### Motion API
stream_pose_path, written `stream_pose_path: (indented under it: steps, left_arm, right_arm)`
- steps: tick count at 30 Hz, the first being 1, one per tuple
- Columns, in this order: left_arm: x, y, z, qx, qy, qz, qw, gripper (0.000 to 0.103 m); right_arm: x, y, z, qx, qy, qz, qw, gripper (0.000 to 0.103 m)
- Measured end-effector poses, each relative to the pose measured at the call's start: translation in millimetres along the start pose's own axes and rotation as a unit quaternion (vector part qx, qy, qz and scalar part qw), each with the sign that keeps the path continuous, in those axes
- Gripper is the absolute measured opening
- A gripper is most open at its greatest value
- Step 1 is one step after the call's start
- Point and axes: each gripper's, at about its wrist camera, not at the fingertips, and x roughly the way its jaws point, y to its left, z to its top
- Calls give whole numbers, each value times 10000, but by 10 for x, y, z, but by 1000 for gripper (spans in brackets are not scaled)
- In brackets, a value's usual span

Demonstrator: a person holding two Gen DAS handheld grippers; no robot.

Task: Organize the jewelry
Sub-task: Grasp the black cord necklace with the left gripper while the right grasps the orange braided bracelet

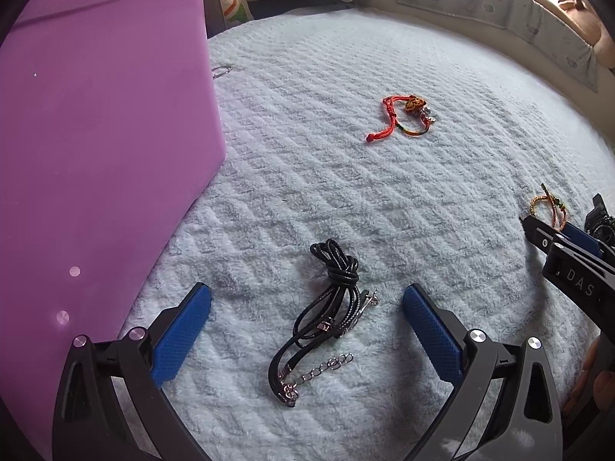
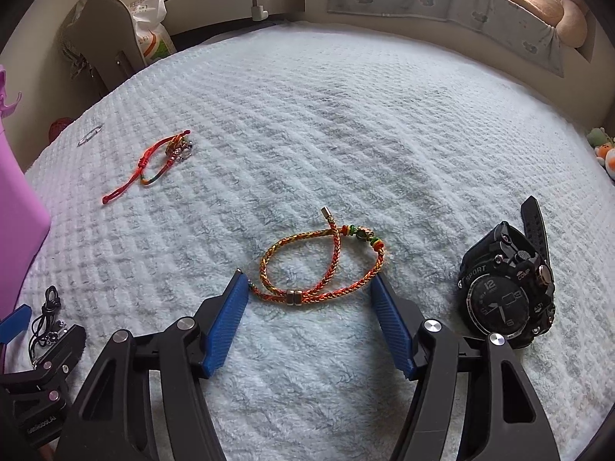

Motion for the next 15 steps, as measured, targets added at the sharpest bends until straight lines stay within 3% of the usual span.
stream_pose_path:
  steps: [3, 5, 15]
  left_arm:
    - [-11, -13, -9, 53, -55, -16, 10000, 93]
    - [-28, -35, -17, 98, -100, -36, 9999, 86]
    - [-85, -68, -68, 82, -226, -219, 9995, 62]
  right_arm:
    - [-11, 63, 7, -113, -19, -7, 9999, 56]
    - [-22, 122, 0, -214, -25, 34, 9998, 44]
    - [-13, 245, 16, -362, -77, 75, 9993, 29]
